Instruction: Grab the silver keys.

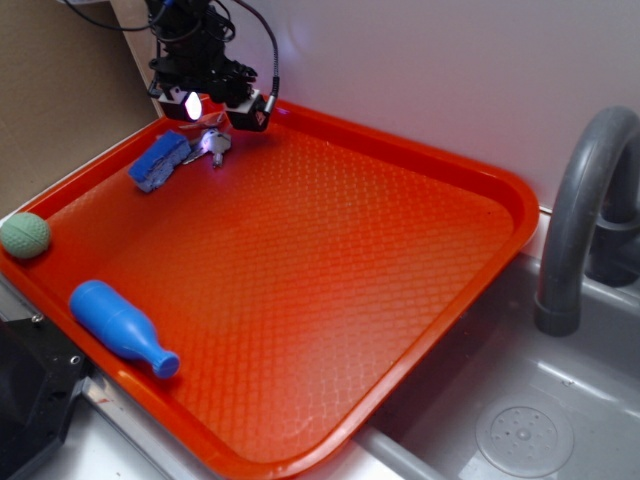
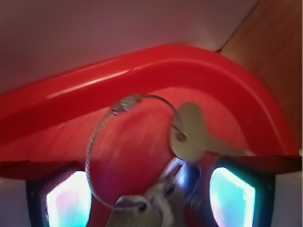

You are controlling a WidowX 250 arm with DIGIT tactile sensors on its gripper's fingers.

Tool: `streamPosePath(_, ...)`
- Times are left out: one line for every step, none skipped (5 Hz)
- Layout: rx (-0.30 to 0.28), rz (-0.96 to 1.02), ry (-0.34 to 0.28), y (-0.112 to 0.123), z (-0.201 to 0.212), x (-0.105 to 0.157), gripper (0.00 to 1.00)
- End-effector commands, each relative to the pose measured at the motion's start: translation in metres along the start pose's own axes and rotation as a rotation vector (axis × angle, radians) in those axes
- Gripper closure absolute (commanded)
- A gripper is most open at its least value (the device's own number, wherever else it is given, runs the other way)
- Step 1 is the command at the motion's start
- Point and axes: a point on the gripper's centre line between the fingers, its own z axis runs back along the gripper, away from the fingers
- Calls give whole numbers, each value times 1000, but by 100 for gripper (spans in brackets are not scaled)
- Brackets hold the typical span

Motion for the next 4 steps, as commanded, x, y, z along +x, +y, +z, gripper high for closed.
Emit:
streamPosePath(13, -32, -69, -12, 20, 13, 100)
streamPosePath(15, -40, -78, -14, 24, 12, 100)
streamPosePath(16, -45, -83, -12, 28, 11, 100)
streamPosePath(-74, -124, -95, -13, 55, 5, 100)
